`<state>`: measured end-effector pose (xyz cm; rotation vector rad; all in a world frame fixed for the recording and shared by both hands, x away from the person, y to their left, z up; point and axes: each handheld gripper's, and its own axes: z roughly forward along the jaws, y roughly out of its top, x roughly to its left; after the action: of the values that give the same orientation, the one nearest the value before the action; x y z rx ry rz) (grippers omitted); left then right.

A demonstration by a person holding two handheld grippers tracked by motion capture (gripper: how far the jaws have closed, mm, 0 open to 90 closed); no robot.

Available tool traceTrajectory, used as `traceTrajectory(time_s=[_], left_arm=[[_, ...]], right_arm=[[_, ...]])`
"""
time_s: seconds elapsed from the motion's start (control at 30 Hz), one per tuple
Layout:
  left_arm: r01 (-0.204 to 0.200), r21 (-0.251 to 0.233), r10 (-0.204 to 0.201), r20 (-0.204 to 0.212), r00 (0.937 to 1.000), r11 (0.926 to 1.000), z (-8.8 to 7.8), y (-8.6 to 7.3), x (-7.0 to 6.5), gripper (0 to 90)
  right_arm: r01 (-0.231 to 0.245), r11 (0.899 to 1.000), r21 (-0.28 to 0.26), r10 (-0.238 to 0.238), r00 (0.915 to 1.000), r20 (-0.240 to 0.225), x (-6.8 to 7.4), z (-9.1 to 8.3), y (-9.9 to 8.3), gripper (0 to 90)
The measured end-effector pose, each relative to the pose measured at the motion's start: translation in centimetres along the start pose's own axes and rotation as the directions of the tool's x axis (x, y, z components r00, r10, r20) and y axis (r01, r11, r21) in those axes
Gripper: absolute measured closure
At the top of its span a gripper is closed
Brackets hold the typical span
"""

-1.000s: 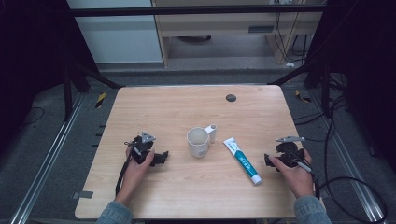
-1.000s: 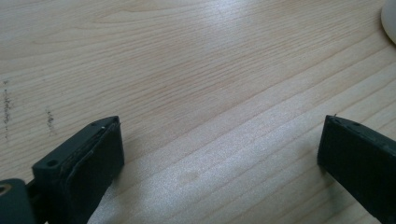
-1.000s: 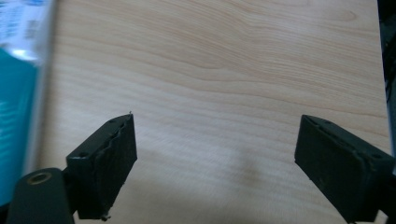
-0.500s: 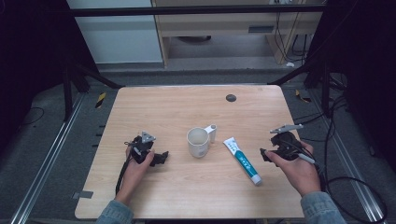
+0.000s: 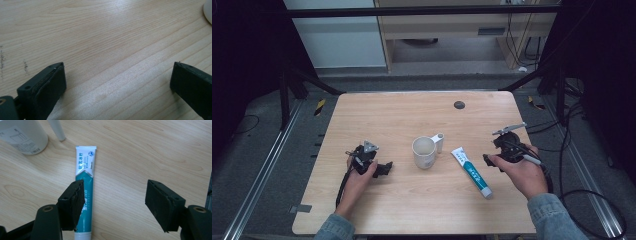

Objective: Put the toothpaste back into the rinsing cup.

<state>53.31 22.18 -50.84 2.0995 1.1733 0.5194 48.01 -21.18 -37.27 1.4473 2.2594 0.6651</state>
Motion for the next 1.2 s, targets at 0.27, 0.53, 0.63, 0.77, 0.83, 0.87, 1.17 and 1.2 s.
traceTrajectory(time_s=[0.27, 0.53, 0.63, 0.77, 0.83, 0.87, 1.17, 1.2], left_arm=[[-0.004, 0.004, 0.004, 0.001, 1.0, 1.0, 0.0, 0.1, 0.1, 0.0], [-0.004, 0.004, 0.004, 0.0, 1.0, 1.0, 0.0, 0.1, 0.1, 0.0], [-0.004, 0.004, 0.004, 0.001, 1.0, 1.0, 0.0, 0.1, 0.1, 0.0], [-0.001, -0.001, 0.001, -0.002, 1.0, 1.0, 0.0, 0.0, 0.0, 0.0], [0.001, -0.001, -0.001, -0.003, 1.0, 1.0, 0.0, 0.0, 0.0, 0.0], [0.0, 0.0, 0.0, -0.002, 1.0, 1.0, 0.0, 0.0, 0.0, 0.0], [0.0, 0.004, 0.0, -0.003, 1.0, 1.0, 0.1, 0.1, 0.1, 0.0], [0.005, 0.0, -0.005, -0.004, 1.0, 1.0, 0.2, 0.2, 0.0, 0.0]], right_arm=[[0.004, 1.0, 0.029, -0.003, 0.9998, -0.021, 0.6, 0.9, 0.9, 40.2], [0.007, 0.999, 0.04, -0.005, 0.9985, -0.054, 1.2, 1.6, 1.7, 44.9], [0.008, 0.999, 0.044, -0.006, 0.9981, -0.062, 1.2, 2.0, 1.9, 44.7], [0.019, 0.998, 0.063, -0.015, 0.9978, -0.064, 1.3, 2.7, 2.1, 44.9], [0.014, 0.997, 0.071, -0.01, 0.9978, -0.066, 1.4, 3.0, 2.2, 45.5], [0.016, 0.997, 0.077, -0.011, 0.9977, -0.066, 1.5, 3.1, 2.3, 45.5], [0.011, 0.996, 0.093, -0.002, 0.9955, -0.095, 2.1, 4.0, 2.5, 48.1], [0.011, 0.996, 0.093, -0.002, 0.9955, -0.095, 2.1, 4.0, 2.5, 48.1]])
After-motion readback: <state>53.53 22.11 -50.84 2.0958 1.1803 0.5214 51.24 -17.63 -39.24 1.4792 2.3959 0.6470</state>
